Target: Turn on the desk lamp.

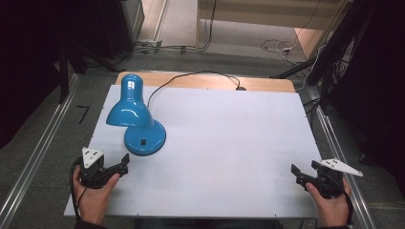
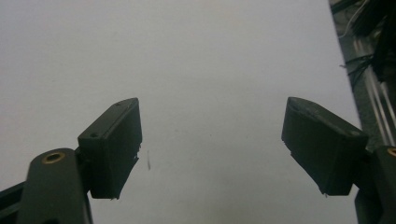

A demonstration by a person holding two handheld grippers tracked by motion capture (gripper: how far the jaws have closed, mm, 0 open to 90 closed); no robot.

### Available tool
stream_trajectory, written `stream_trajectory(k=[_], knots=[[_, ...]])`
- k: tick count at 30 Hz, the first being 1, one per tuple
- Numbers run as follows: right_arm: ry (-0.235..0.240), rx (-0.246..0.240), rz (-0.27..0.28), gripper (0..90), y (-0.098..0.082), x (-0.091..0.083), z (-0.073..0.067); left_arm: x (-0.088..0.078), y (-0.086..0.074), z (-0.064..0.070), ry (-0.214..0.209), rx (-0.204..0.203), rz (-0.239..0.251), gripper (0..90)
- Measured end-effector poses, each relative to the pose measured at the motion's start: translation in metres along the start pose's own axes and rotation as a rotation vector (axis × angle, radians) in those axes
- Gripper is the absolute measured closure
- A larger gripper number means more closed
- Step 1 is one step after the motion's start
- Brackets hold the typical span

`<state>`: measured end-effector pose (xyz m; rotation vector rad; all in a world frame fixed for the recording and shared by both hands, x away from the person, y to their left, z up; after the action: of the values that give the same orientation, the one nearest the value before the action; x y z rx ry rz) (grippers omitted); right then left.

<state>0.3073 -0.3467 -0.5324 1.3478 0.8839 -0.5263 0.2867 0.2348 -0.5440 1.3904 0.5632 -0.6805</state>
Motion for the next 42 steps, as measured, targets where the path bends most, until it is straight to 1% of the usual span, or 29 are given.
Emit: stream_trajectory(k=[2,4,6,9,11,14,15,17,21,27,42], knots=[[-0.007,-0.022,0.000,18.1,-0.006,-0.004,-0.003,-0.001,0.000,0.002,-0.008,0.004,-0.004,12.8],[-0.003,-0.022,-0.011,17.6,-0.011,-0.003,-0.003,0.000,0.000,0.005,-0.008,0.011,-0.007,12.9],[0.002,-0.010,-0.016,17.1,-0.011,-0.002,-0.001,0.000,-0.001,0.009,-0.015,0.019,-0.013,12.9],[0.006,-0.007,-0.027,16.1,-0.013,0.002,0.004,0.000,0.000,0.013,-0.019,0.027,-0.011,12.9],[0.007,0.007,-0.038,16.0,-0.015,0.004,0.007,0.001,0.000,0.015,-0.021,0.032,-0.013,12.9],[0.027,0.030,-0.042,16.0,-0.015,0.005,0.010,0.003,0.000,0.016,-0.024,0.042,-0.019,12.9],[0.026,0.033,-0.042,16.0,-0.015,0.005,0.010,0.004,0.000,0.017,-0.027,0.041,-0.020,13.1],[0.031,0.028,-0.052,15.9,-0.016,0.007,0.009,0.006,-0.001,0.019,-0.028,0.048,-0.028,13.2],[0.035,0.023,-0.059,15.9,-0.015,0.009,0.007,0.007,0.000,0.023,-0.029,0.059,-0.026,13.2],[0.034,0.019,-0.066,15.9,-0.016,0.011,0.006,0.008,0.001,0.022,-0.028,0.051,-0.021,13.2],[0.034,0.015,-0.065,15.9,-0.015,0.012,0.006,0.010,0.004,0.024,-0.032,0.051,-0.016,13.2]])
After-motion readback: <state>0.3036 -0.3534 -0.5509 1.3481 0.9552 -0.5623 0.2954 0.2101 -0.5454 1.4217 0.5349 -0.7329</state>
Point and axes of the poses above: each handheld gripper's, and its own axes: x roughly forward along the jaws, y roughly out of its top, z roughly to its right, the point moved 10 cm from there along x, roughly forward along the jaws, and after that the axes turned 14 degrees about -z, right-handed, at the moved point
